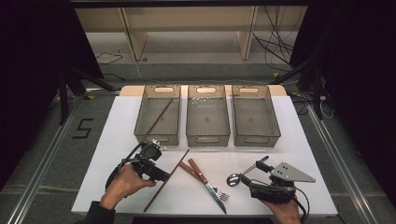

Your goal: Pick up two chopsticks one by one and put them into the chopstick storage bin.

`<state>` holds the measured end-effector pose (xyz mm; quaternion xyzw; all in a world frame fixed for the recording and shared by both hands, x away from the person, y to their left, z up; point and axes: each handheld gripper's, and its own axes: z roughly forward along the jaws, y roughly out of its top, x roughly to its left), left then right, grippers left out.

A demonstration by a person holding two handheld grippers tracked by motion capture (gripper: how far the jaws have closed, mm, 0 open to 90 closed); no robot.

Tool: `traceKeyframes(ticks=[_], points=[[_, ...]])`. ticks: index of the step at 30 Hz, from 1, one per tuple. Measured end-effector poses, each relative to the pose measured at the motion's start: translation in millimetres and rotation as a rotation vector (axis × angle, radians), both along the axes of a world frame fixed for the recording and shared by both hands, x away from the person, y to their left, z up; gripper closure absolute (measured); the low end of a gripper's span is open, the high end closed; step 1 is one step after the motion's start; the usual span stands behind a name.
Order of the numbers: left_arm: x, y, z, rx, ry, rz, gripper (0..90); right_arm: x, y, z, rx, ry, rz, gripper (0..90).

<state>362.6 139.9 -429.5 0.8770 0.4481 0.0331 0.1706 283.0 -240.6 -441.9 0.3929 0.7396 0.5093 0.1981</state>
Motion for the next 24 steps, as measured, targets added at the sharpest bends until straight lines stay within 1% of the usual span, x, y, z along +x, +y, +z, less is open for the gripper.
traceKeyframes(ticks=[2,3,4,5,8,10,13,17,20,24], points=[[-0.9,-1.9,-3.6,0.011,0.016,-0.003,34.6,0.0,0.1,0.0,0.0,0.001,0.0,25.6],[-1.0,-2.3,-5.4,0.021,0.032,-0.017,35.8,0.0,0.1,0.0,0.0,0.001,0.0,25.6],[-1.4,-3.0,-7.3,0.024,0.044,-0.03,37.3,-0.1,0.2,0.0,0.0,0.001,0.0,25.6],[-2.5,-4.5,-9.5,0.021,0.054,-0.033,38.8,-0.2,0.2,0.1,0.0,0.003,-0.001,25.6],[-2.9,-6.6,-14.0,0.045,0.068,-0.045,43.9,-0.3,0.1,0.1,-0.001,0.002,-0.001,25.6],[-3.3,-7.7,-17.1,0.045,0.08,-0.043,46.9,-0.4,0.2,0.2,-0.001,0.002,-0.001,25.6],[-4.4,-9.2,-20.2,0.056,0.096,-0.062,51.6,-0.4,0.4,0.1,-0.002,0.002,0.0,25.7],[-5.0,-10.5,-23.4,0.076,0.099,-0.075,57.9,-0.4,0.3,0.2,-0.003,0.001,0.0,25.7],[-5.1,-11.1,-26.1,0.091,0.097,-0.073,62.9,-0.3,0.4,0.1,-0.004,0.002,-0.001,25.7],[-4.9,-12.0,-28.4,0.089,0.092,-0.073,67.1,-0.4,0.4,0.2,-0.004,0.002,-0.001,25.7]])
